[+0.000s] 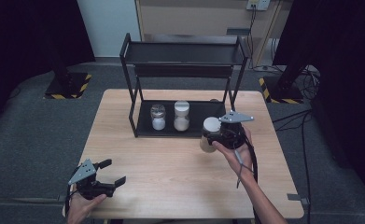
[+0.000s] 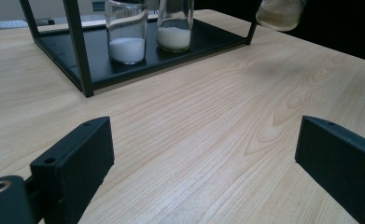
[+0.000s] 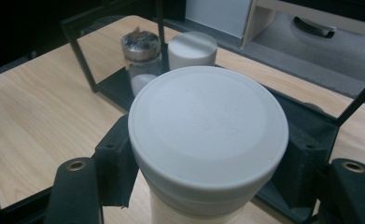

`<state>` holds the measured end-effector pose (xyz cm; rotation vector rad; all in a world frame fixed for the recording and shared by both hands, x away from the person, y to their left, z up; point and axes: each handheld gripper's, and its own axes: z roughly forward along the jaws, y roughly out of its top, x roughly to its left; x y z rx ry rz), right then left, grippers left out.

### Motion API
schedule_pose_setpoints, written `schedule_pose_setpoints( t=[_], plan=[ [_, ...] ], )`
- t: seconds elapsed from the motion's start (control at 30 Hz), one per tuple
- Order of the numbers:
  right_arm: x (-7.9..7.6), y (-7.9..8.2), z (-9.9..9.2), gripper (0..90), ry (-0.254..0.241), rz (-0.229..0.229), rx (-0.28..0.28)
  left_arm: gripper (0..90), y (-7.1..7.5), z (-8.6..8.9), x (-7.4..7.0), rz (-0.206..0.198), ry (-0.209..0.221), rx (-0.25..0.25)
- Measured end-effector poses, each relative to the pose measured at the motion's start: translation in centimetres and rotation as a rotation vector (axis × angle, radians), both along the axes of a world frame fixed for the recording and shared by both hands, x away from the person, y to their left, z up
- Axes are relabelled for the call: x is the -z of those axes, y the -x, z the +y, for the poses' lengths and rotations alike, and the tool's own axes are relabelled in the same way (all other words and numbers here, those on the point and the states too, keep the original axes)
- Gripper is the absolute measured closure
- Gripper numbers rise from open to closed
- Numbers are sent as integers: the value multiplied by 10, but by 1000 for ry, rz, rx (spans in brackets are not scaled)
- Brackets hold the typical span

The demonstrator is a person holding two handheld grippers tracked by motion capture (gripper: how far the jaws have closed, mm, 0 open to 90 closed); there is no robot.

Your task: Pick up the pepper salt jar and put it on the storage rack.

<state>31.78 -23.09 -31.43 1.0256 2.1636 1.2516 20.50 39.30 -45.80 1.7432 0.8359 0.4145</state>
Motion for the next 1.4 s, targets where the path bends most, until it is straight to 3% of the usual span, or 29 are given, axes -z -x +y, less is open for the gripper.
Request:
schedule_pose_setpoints(
  t=[0.23, 0.83, 1.4],
  plan=[
    [-9, -13, 11, 339, 28, -31, 22, 34, 0, 0, 0, 0, 1, -1],
    [-11, -56, 22, 339, 5, -12, 102, 35, -1, 0, 0, 5, 2, 0],
    [7, -90, 34, 339, 11, 5, 177, 36, -1, 1, 1, 4, 4, 0]
  ],
)
